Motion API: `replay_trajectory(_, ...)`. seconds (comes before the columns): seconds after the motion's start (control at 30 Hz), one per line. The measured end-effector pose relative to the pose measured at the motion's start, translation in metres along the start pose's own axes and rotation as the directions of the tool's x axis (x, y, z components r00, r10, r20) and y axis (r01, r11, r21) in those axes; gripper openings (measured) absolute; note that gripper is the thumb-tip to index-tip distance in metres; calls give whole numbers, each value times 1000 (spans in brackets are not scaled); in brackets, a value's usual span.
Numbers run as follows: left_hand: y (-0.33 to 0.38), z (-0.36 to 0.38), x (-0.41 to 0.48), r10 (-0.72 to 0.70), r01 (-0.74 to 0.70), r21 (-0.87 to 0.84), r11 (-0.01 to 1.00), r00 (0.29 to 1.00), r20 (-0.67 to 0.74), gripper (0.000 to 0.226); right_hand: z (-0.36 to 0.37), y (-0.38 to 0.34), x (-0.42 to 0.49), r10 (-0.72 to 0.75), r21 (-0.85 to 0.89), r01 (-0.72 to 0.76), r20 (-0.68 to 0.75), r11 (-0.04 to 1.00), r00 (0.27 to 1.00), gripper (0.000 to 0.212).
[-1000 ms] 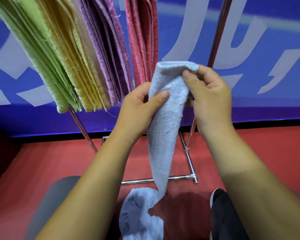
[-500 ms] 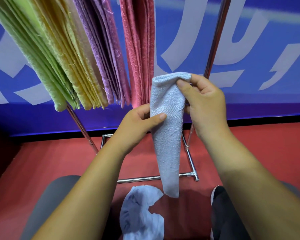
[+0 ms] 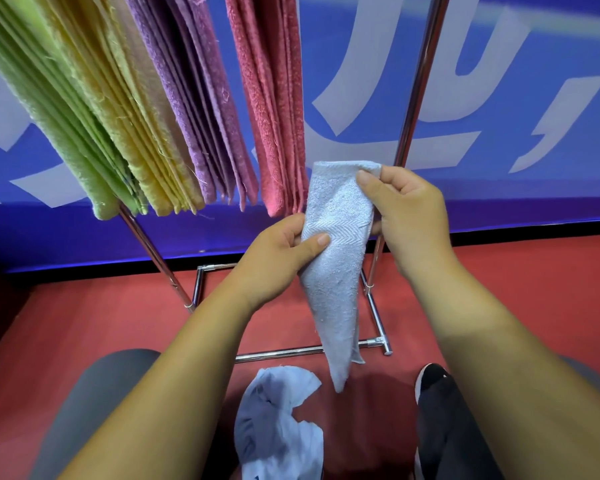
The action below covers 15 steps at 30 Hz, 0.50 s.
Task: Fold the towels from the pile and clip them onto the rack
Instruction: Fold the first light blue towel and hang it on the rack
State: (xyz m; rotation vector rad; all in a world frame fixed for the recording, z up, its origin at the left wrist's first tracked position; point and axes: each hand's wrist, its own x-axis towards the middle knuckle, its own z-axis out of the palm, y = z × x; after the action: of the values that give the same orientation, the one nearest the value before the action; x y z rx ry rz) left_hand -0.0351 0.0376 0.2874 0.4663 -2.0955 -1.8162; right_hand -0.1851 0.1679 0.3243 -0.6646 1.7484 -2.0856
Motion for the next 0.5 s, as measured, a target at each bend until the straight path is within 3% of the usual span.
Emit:
replay_trajectory(0.2,-5,6,2,-37,39,35,999,997,-74,20,-3,9,4,190,126,-184,-40,975,981,17)
replay_trajectory(0.33,-3,12,2,-78,83,32,996,988,-133,20,0,17,6,390,298,-378,23,876,921,25)
replay_trajectory(0.4,-2,14,2,-109,109,-8,994,983,-149,25,0,22,6,475,260,-483,98,836,875,29)
replay_trajectory(0.5,-1,14,2,-167,158,-58,986,969,-184,30,3,29,2,536,59,-556,200,829,820,33)
